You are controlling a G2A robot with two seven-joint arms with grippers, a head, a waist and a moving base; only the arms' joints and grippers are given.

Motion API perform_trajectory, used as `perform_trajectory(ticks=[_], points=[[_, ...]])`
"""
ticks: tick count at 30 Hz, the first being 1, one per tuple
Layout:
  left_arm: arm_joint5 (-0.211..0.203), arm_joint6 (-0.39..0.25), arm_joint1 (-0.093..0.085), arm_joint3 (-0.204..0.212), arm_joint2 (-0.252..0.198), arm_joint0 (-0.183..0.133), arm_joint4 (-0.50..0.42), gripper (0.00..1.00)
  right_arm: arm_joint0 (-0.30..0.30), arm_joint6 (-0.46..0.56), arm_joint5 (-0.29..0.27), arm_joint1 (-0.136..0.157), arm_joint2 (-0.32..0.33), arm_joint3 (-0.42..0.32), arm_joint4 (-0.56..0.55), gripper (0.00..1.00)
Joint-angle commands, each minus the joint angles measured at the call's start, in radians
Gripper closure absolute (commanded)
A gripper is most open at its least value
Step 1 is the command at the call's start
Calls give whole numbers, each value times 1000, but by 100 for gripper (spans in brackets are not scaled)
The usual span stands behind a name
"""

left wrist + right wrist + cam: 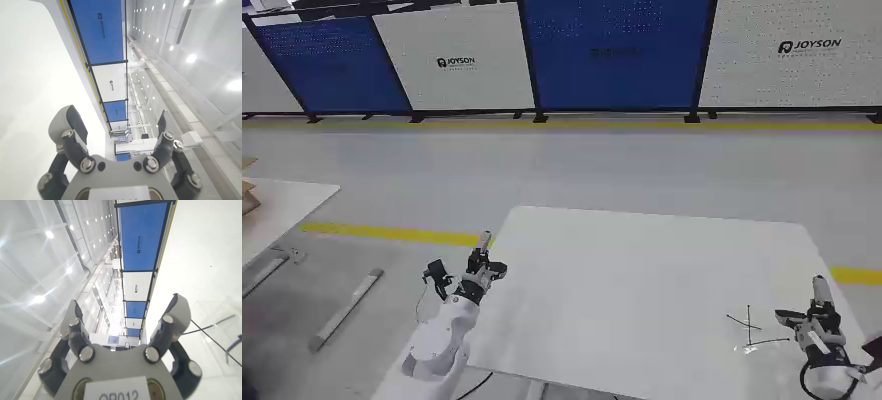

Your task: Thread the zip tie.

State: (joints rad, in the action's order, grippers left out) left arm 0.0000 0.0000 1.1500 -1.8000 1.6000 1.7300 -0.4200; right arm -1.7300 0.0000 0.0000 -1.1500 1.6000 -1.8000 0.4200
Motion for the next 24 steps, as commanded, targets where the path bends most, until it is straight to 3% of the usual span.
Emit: perform_trajectory(ticks=[1,2,3,4,5,6,7,12,16,24], points=[[0,0,0,0,0,0,0,0,0,0,0,0,0,0,0,22],[0,0,0,0,0,0,0,0,0,0,0,0,0,0,0,22],[0,0,0,0,0,0,0,22,0,0,0,0,0,0,0,0],[0,0,0,0,0,0,0,22,0,0,0,0,0,0,0,0],[0,0,0,0,0,0,0,22,0,0,0,0,0,0,0,22],[0,0,0,0,0,0,0,0,0,0,0,0,0,0,0,22],[0,0,0,0,0,0,0,0,1,5,0,0,1,0,-4,0],[0,0,0,0,0,0,0,0,7,195,27,14,51,12,-41,0],[0,0,0,0,0,0,0,0,26,374,103,30,106,15,-73,0],[0,0,0,0,0,0,0,0,36,385,125,33,122,19,-79,0]])
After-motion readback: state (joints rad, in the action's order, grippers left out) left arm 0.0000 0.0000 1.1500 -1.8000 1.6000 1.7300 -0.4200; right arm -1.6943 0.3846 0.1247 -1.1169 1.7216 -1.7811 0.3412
